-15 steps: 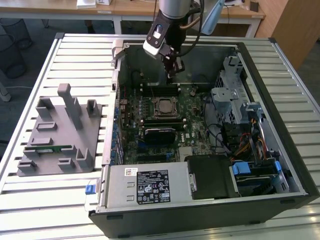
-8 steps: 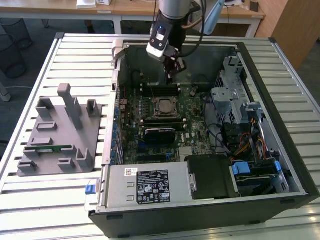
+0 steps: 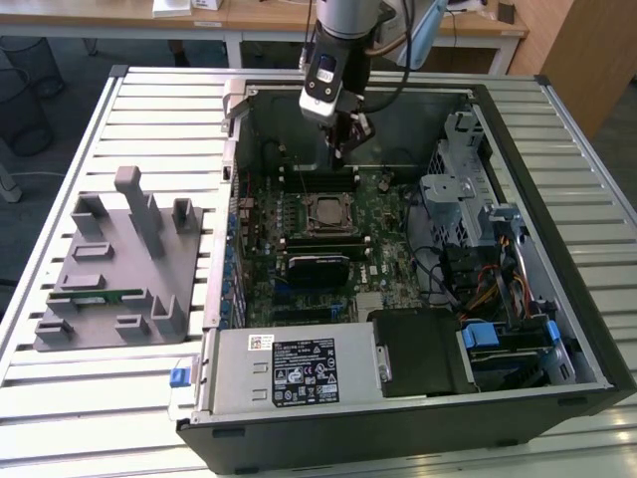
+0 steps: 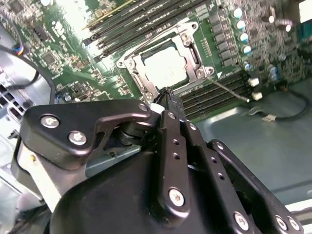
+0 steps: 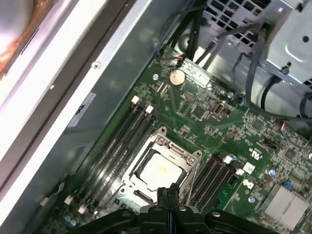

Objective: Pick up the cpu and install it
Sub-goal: 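Install the first cpu locking lever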

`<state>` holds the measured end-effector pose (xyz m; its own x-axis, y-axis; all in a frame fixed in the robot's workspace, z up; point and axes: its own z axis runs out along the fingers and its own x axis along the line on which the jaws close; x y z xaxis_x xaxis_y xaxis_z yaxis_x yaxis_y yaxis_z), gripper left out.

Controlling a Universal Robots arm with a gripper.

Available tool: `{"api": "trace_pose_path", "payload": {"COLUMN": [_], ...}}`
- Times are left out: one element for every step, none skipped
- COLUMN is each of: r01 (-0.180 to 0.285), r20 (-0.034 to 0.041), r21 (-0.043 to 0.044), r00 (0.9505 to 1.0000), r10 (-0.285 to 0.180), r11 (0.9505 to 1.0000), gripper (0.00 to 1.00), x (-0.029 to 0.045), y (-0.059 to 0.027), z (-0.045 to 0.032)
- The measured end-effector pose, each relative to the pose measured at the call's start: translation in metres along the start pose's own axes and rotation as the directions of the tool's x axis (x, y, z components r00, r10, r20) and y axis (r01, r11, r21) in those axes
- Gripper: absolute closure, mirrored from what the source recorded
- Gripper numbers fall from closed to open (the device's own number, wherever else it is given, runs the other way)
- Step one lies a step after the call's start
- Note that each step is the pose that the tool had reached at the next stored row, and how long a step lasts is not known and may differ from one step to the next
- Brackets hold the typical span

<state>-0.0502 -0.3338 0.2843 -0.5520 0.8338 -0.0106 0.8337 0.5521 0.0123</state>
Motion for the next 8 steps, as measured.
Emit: {"api": "trace_pose_path", "payload": {"r01": [0.018, 0.036, 0.055, 0.073, 0.091, 0.109, 0.127, 0.145], "r20": [0.0, -0.0002, -0.0004, -0.0006, -0.0008, -0.0011, -0.0013, -0.0014], "r21": [0.0001, 0.0, -0.0003, -0.0006, -0.0008, -0.001, -0.0012, -0.0015], "r00": [0.9998, 0.9994, 0.9985, 0.9973, 0.9958, 0.994, 0.9919, 0.9894], "r10": [-0.018, -0.036, -0.055, -0.073, -0.091, -0.109, -0.127, -0.145], "r11": [0.9998, 0.9994, 0.9985, 0.9973, 0.9958, 0.994, 0.9919, 0.9894], "gripper": [0.89, 0.89, 0.89, 0.89, 0.89, 0.89, 0.89, 0.89], "x": [0.0, 0.0, 0.0, 0.0001, 0.0001, 0.0001, 0.0001, 0.0001], "y": [0.0, 0.0, 0.0, 0.0, 0.0, 0.0, 0.0, 0.0], "z": [0.0, 0.0001, 0.0003, 0.0004, 0.0006, 0.0007, 0.0008, 0.001]}}
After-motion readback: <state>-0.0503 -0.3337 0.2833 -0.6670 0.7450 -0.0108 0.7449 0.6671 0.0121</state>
